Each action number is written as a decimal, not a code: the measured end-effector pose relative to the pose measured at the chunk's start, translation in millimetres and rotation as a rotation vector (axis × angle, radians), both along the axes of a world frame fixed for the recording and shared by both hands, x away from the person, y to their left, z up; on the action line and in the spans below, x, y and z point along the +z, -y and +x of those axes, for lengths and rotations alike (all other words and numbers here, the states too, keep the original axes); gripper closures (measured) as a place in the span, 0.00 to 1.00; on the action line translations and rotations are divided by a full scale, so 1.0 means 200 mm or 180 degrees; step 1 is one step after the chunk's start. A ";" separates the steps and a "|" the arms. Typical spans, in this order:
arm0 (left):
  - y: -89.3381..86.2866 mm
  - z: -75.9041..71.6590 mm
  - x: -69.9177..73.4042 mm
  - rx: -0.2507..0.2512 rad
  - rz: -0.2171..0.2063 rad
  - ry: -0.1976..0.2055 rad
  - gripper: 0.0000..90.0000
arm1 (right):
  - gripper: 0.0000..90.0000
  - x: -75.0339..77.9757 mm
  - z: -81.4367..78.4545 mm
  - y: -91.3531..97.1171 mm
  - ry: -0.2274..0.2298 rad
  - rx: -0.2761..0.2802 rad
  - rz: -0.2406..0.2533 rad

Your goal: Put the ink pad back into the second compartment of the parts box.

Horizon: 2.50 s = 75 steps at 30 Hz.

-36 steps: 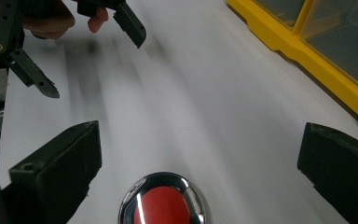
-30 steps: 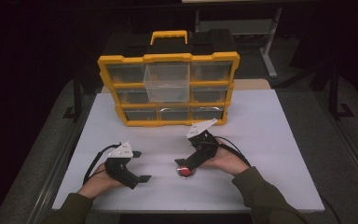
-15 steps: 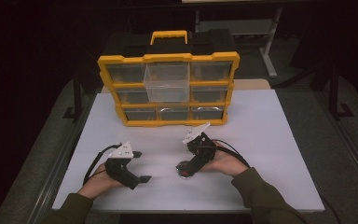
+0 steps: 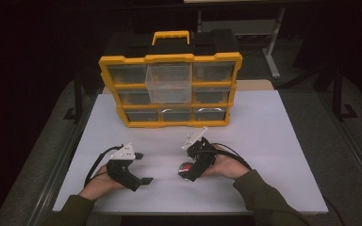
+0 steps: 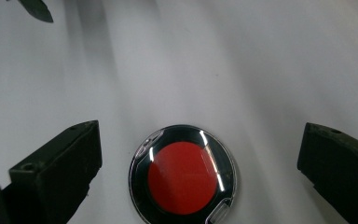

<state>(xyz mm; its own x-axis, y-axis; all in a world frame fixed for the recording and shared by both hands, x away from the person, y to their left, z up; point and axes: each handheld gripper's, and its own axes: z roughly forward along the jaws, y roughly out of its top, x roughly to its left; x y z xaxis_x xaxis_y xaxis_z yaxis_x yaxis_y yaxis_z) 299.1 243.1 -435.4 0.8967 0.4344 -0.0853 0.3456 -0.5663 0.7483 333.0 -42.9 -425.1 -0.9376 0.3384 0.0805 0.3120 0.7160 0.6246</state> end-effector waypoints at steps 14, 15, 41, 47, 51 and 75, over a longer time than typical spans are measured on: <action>0.01 0.00 0.00 -0.0012 -0.0004 -0.0007 0.00 | 0.00 -0.06 -0.02 -0.04 -0.0012 0.0168 -0.0225; 0.01 0.00 -0.01 -0.0013 0.0000 -0.0006 0.00 | 0.00 -0.06 -0.02 -0.04 -0.0010 0.0177 -0.0242; 0.01 0.00 -0.01 -0.0023 0.0004 -0.0014 0.00 | 0.14 -0.08 -0.04 -0.05 0.0053 0.0279 -0.0404; 0.01 0.00 -0.01 -0.0020 0.0006 -0.0012 0.00 | 0.18 -0.08 -0.04 -0.05 0.0056 0.0279 -0.0414; 0.01 0.00 -0.01 -0.0025 0.0014 -0.0013 0.00 | 0.20 -0.07 -0.04 -0.05 0.0073 0.0277 -0.0415; 0.01 0.00 -0.01 -0.0024 0.0016 -0.0012 0.00 | 0.32 -0.06 -0.05 -0.03 0.0098 0.0273 -0.0411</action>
